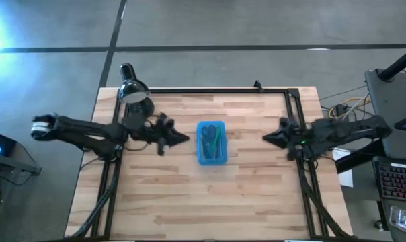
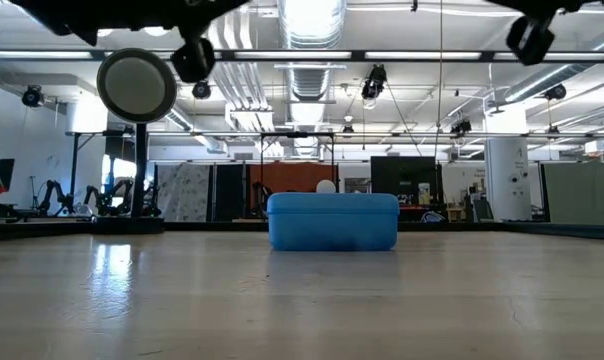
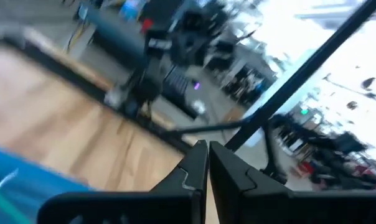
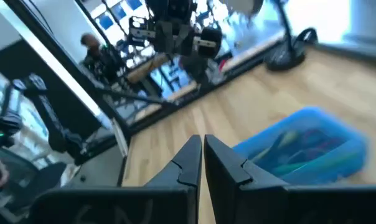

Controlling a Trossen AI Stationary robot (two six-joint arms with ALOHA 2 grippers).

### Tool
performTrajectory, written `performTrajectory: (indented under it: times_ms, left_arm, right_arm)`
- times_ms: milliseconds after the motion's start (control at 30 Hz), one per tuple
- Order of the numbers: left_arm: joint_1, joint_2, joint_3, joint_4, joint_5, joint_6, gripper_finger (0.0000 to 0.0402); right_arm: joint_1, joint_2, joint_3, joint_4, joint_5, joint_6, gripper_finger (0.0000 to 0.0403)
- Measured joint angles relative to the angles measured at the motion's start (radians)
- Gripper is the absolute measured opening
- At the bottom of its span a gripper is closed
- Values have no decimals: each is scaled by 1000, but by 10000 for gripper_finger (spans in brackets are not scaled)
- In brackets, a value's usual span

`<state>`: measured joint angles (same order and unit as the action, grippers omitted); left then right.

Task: Pick & place school supplies into a supply box
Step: Return to Home Position

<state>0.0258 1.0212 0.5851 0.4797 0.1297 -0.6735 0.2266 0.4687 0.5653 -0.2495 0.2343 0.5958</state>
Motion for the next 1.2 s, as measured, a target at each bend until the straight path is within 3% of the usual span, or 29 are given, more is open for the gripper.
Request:
performTrajectory:
  times_ms: [167,467,700,1067,1200]
  left_arm:
    - [142,-202,-64,-101,136,82,0]
    - [243,-502,-147,-465,142,137,0]
    - [243,-583,-252,-473,141,92,0]
    - [150,-719,-516,-476,135,90,0]
    - [139,-760,-573,-425,106,92,0]
  right_arm:
    - [0,-175,11,-195,43,-70,13]
    - [-1,-374,-89,-281,264,-84,13]
    - [0,-428,-110,-348,265,-80,13]
    - [0,-349,-123,-347,260,-80,13]
    - [0,-383,-135,-351,257,-80,13]
